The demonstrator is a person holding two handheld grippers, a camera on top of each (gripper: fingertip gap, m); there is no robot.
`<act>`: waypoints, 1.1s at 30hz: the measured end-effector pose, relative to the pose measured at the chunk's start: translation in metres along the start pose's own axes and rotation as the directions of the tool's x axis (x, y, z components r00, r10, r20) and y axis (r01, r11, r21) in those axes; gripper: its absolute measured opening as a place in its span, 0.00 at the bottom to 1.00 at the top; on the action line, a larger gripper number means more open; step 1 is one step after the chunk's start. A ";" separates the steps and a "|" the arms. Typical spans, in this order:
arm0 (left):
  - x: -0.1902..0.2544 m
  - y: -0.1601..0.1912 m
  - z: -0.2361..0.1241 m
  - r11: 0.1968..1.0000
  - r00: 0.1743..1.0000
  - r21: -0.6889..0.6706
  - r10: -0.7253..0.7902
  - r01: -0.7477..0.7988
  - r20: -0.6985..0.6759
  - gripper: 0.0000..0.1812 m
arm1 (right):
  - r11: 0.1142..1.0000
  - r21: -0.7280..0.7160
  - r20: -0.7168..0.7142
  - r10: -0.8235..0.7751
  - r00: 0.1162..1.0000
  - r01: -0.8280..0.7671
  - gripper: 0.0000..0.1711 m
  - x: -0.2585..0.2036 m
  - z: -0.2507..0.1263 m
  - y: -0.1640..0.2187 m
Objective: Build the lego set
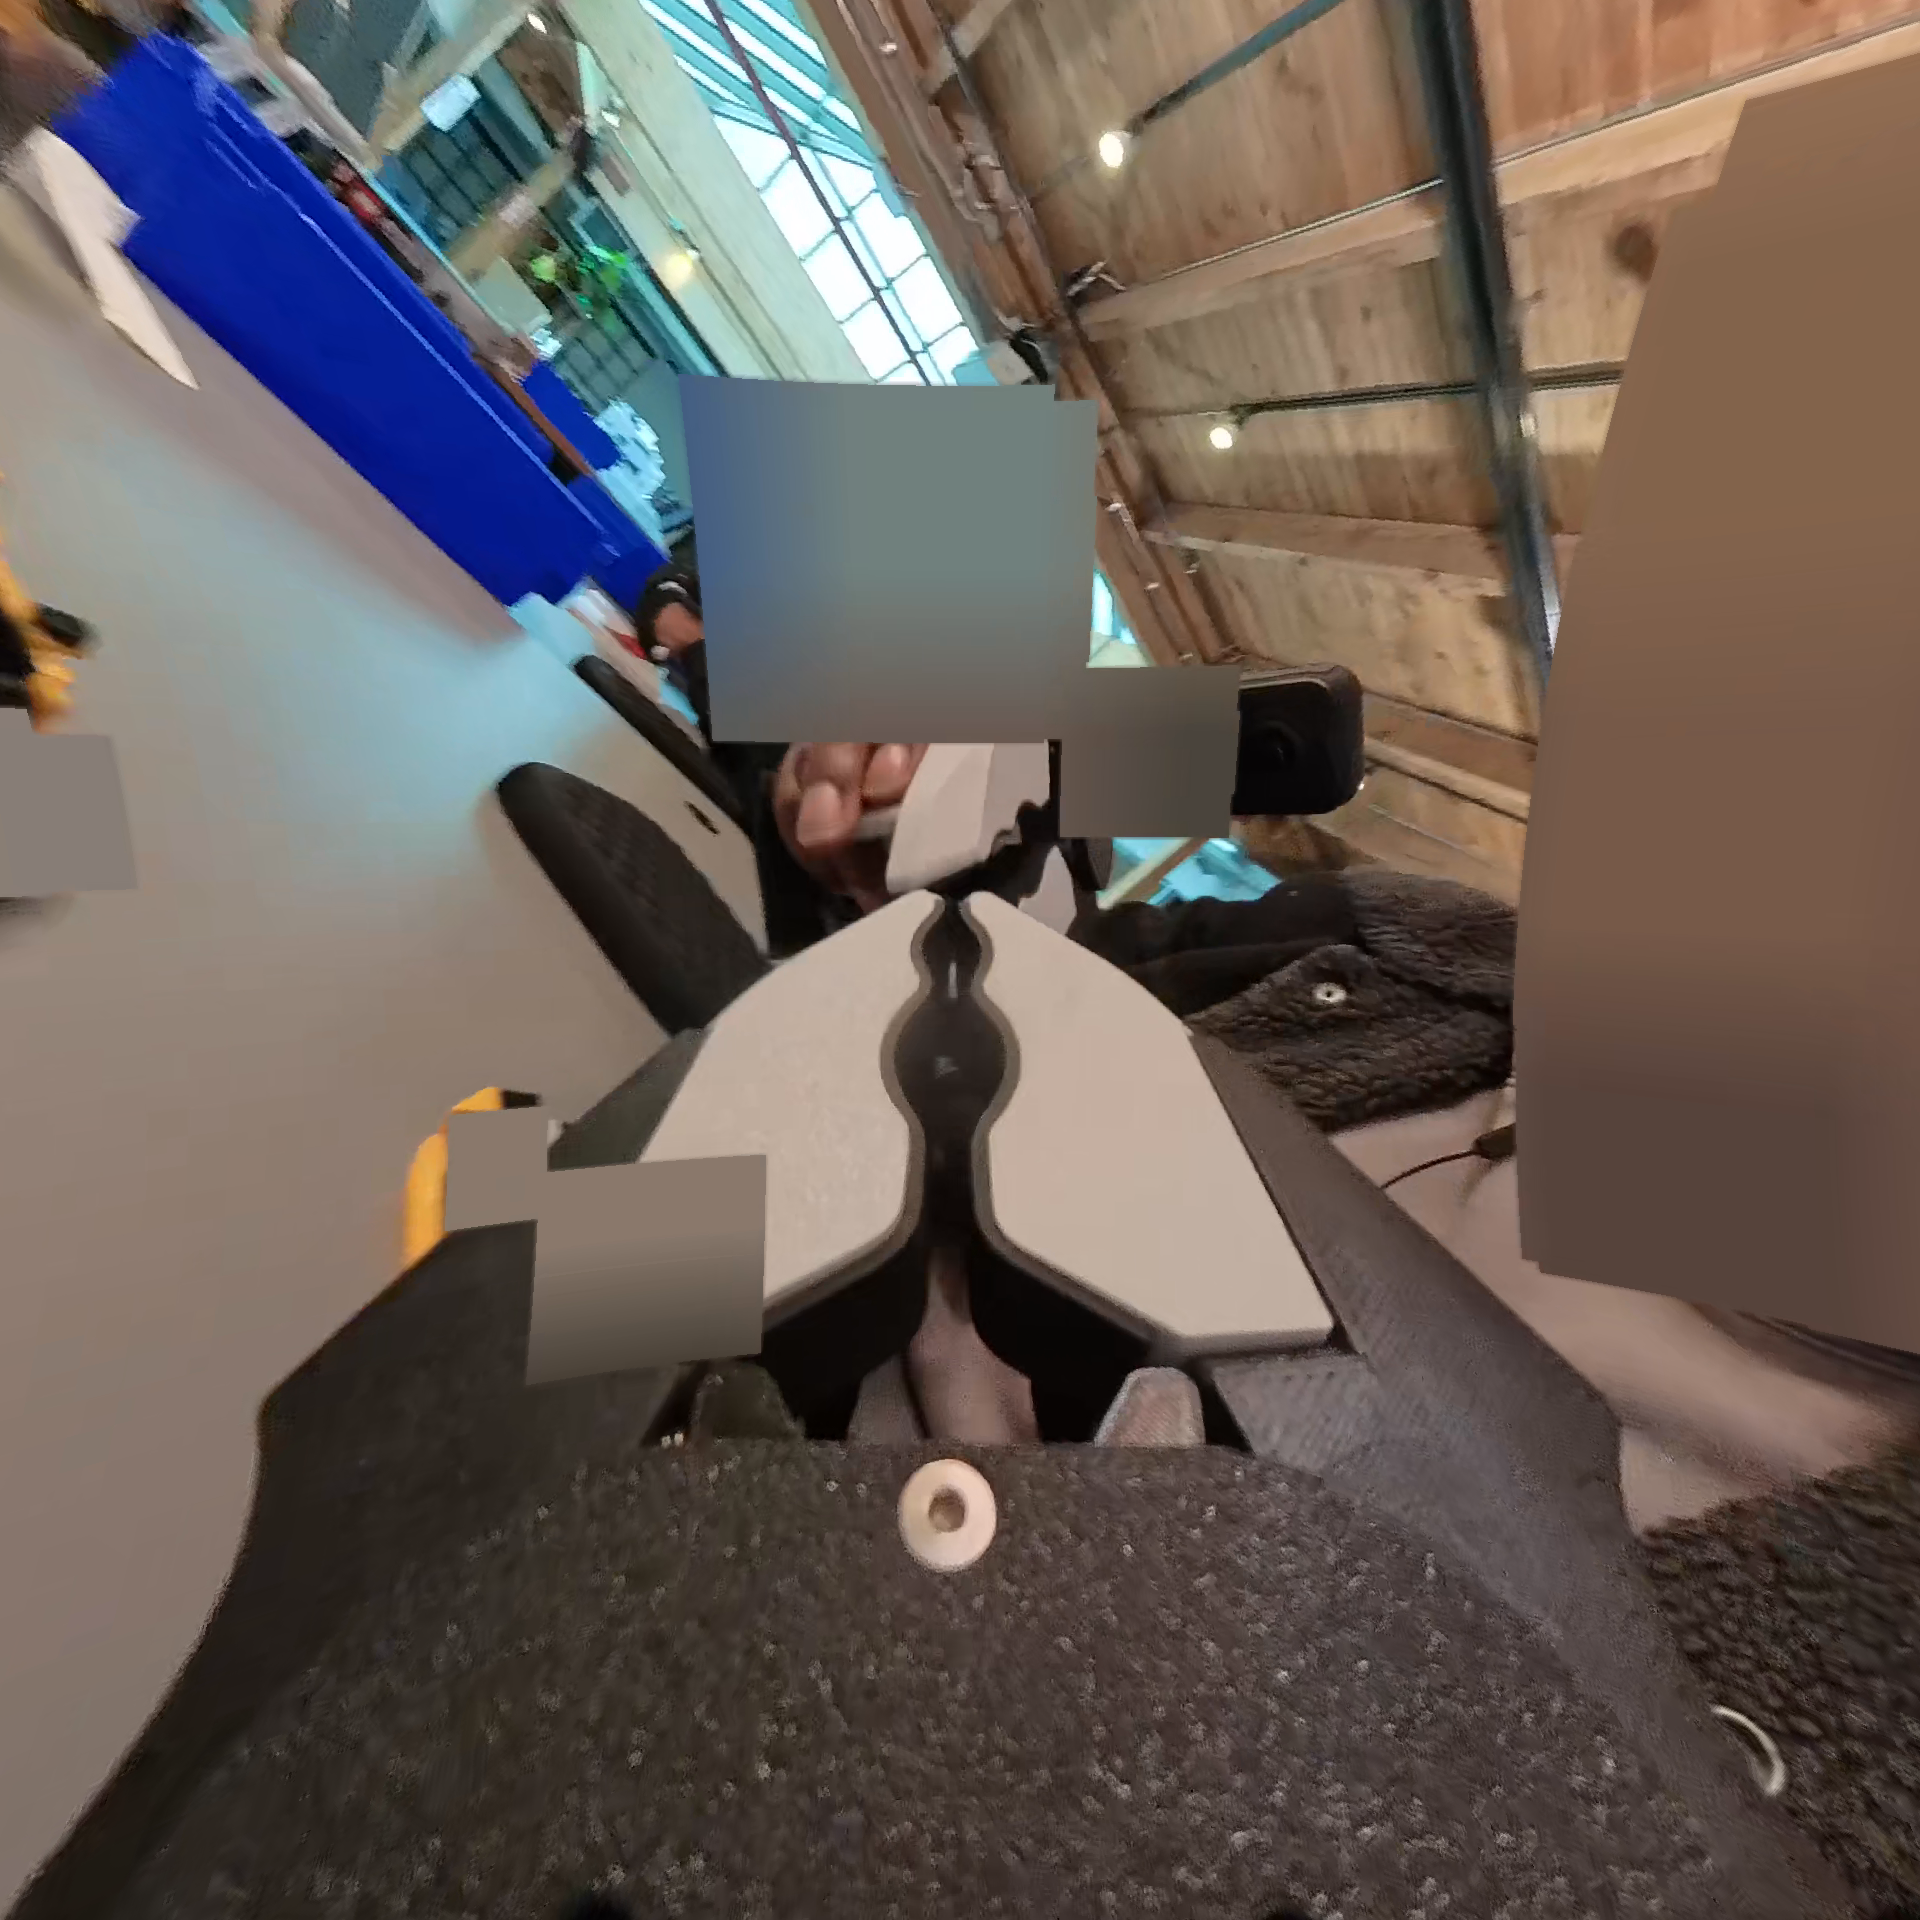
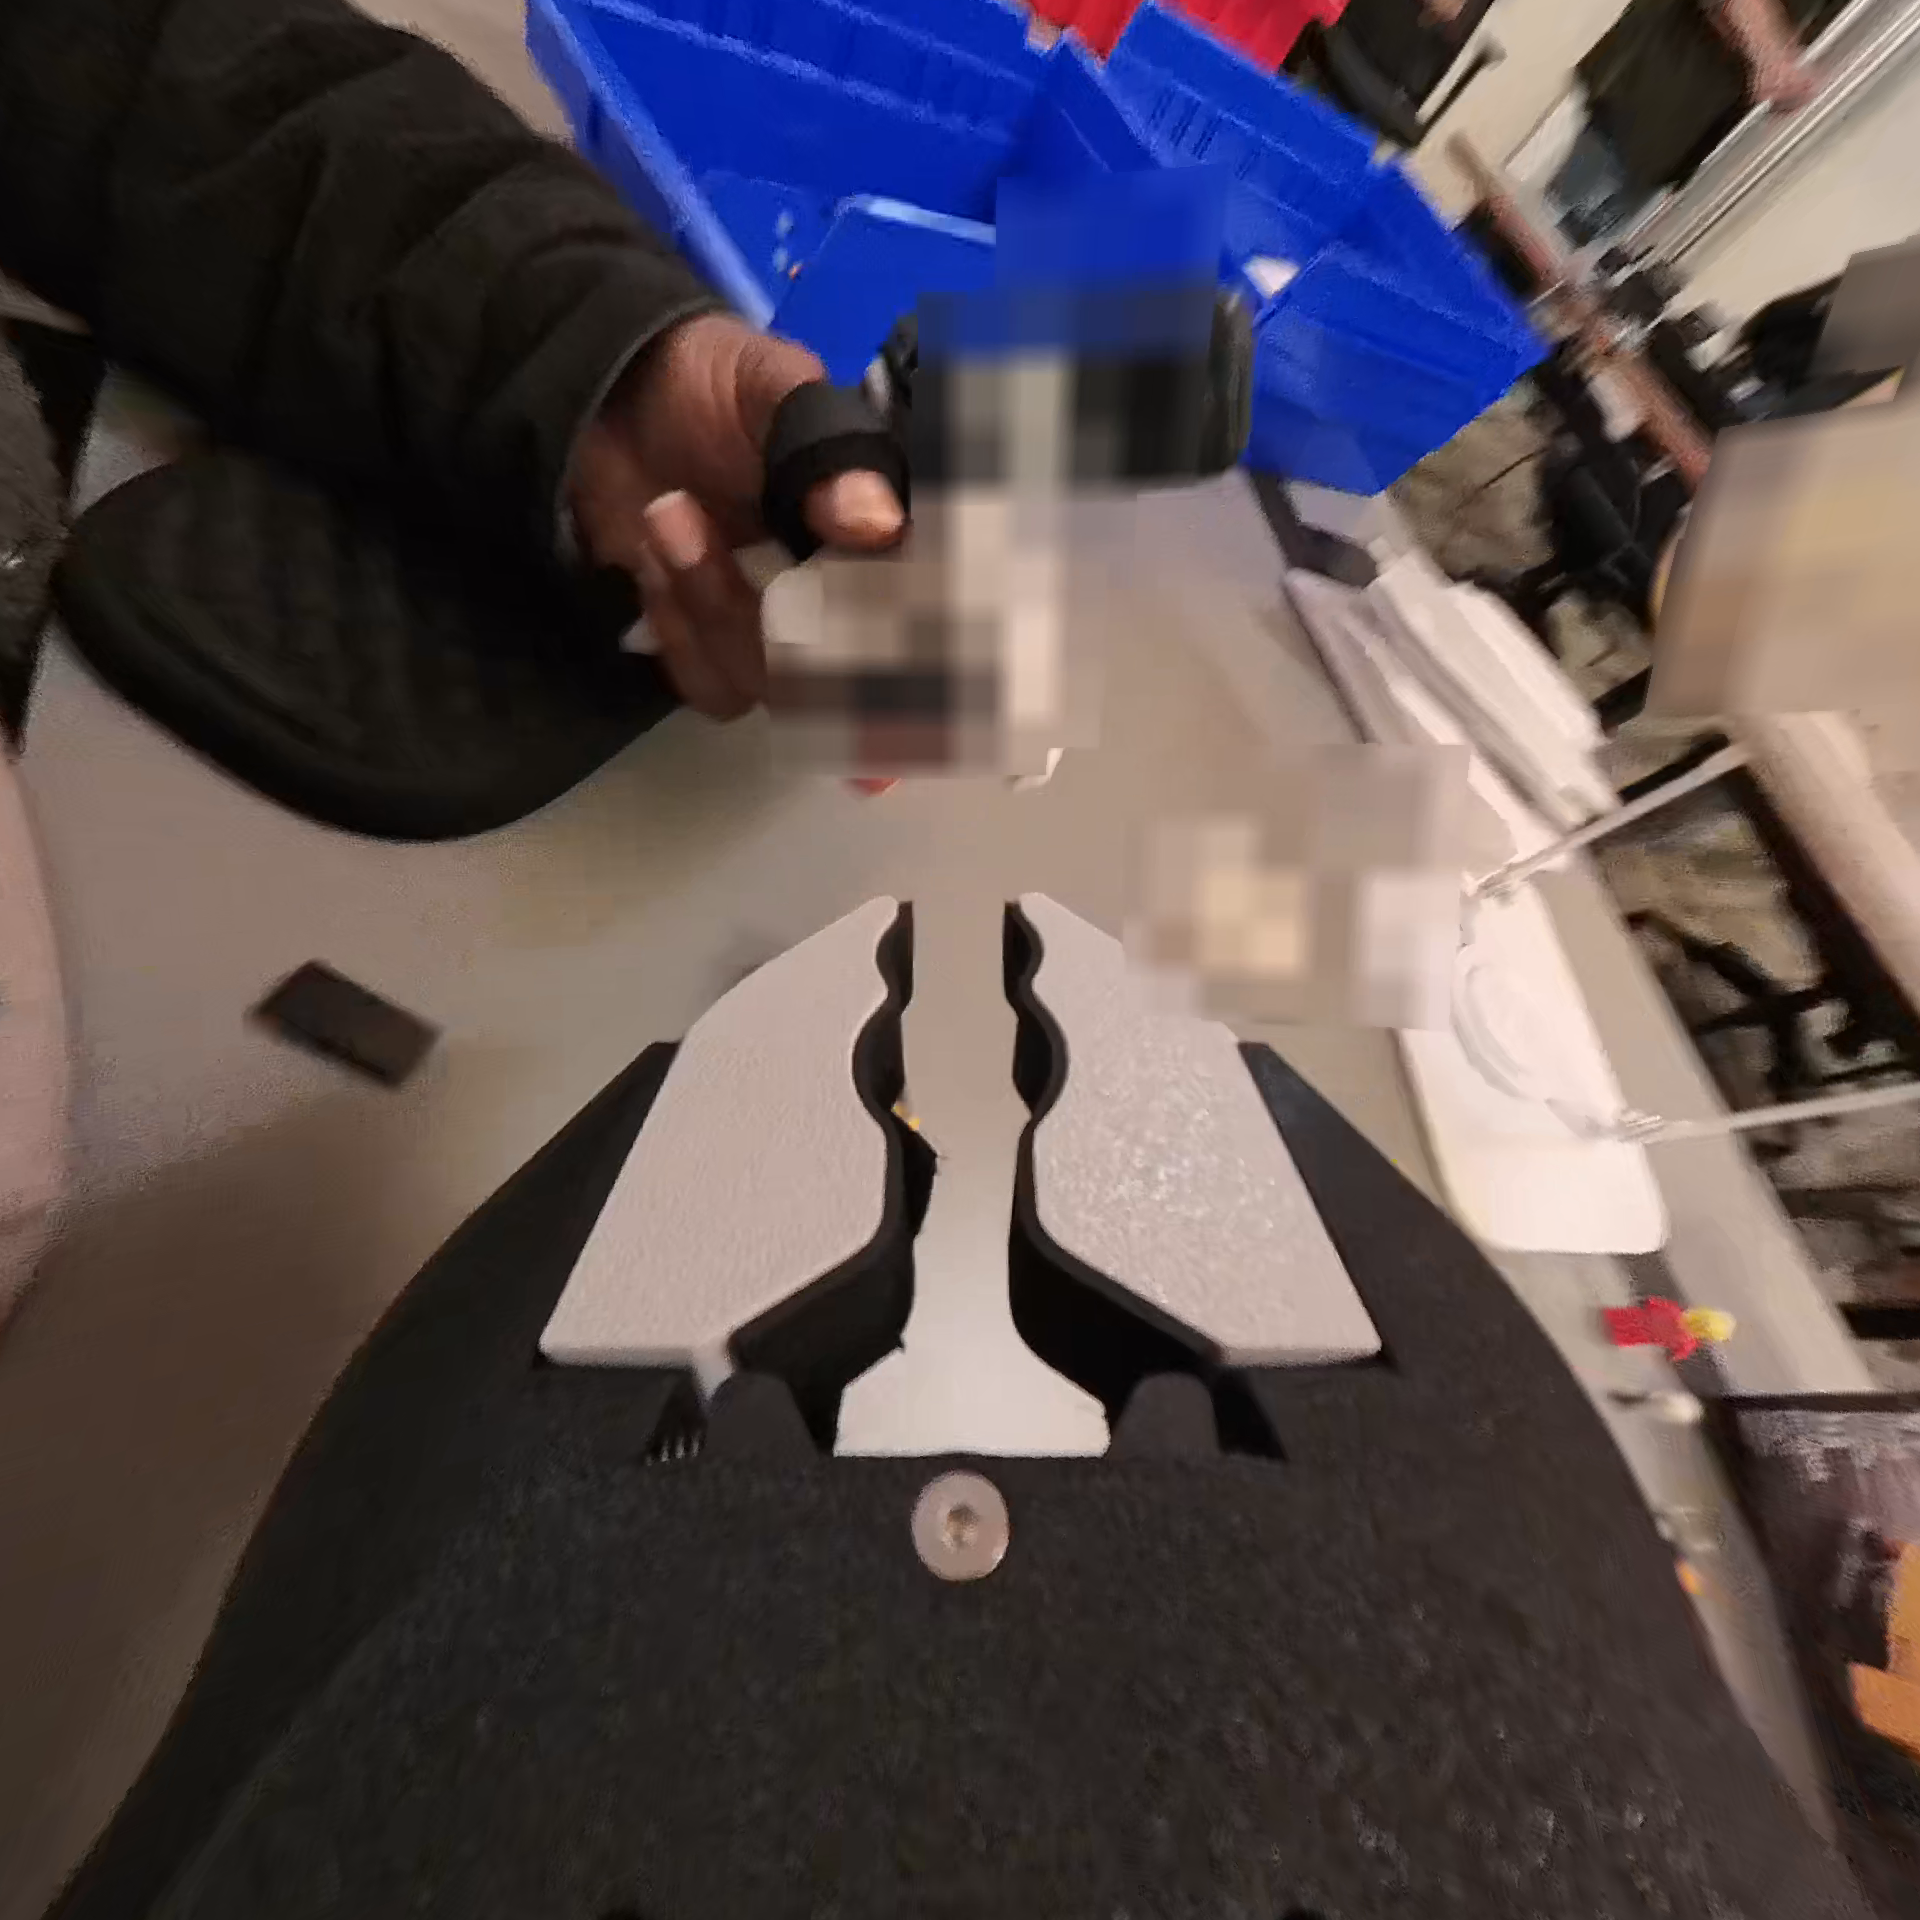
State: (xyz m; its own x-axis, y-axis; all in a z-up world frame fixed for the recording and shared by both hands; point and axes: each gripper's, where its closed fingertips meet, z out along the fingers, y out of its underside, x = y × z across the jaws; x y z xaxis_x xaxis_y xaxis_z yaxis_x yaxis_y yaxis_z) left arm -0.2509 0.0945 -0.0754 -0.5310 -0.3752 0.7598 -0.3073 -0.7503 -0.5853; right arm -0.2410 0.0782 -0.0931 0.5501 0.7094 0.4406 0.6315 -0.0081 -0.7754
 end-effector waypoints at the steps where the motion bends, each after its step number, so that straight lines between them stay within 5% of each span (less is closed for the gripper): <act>1: -0.002 -0.001 -0.003 1.000 0.999 -0.006 0.026 -0.026 0.025 0.00 | 0.999 -0.028 0.062 0.031 0.998 -0.029 0.09 -0.011 -0.003 0.009; 8: -0.009 0.019 -0.001 0.962 0.972 -0.193 0.215 -0.193 0.099 0.02 | 0.965 -0.256 0.411 0.161 0.897 -0.056 0.20 -0.116 -0.008 0.055; 14: -0.027 0.029 -0.001 0.889 0.887 -0.322 0.406 -0.326 0.221 0.04 | 0.856 -0.428 0.264 0.424 0.866 -0.289 0.30 -0.137 0.021 0.054; 24: -0.033 0.020 -0.008 0.874 0.839 -0.297 0.466 -0.385 0.282 0.04 | 0.757 -0.462 -0.022 0.511 0.859 -0.462 0.23 -0.147 0.027 0.051; 28: -0.034 0.023 -0.010 0.836 0.794 -0.341 0.529 -0.429 0.299 0.04 | 0.763 -0.463 -0.005 0.508 0.862 -0.452 0.19 -0.149 0.027 0.049; 33: -0.045 0.030 -0.013 0.735 0.689 -0.469 0.656 -0.490 0.308 0.09 | 0.849 -0.426 0.207 0.429 0.879 -0.313 0.18 -0.139 0.021 0.048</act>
State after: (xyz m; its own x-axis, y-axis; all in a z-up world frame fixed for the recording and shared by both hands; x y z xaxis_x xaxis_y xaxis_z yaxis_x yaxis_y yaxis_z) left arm -0.2469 0.0961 -0.1306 -0.3243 -0.9183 0.2271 -0.3362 -0.1125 -0.9350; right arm -0.2988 -0.0055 -0.2009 0.6414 0.7663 -0.0386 0.5965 -0.5297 -0.6031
